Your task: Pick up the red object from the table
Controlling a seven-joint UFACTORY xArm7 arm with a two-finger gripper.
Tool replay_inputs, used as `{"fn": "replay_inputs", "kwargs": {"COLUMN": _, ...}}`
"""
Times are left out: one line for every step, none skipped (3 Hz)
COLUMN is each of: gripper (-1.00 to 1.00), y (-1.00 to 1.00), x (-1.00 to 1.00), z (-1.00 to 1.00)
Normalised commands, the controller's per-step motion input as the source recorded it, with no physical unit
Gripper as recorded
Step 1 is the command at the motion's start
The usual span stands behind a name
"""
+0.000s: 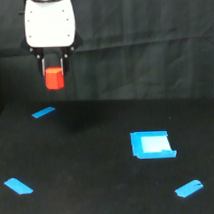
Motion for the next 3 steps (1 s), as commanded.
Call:
{"fn": "replay_inputs", "kwargs": {"gripper": -0.97, "y": 0.00, "x": 0.01, "z": 0.11}}
{"fn": "replay_inputs", "kwargs": {"gripper": -0.97, "y": 0.00, "x": 0.01, "z": 0.10}}
{"fn": "replay_inputs", "kwargs": {"gripper": -0.97, "y": 0.00, "x": 0.01, "z": 0.11}}
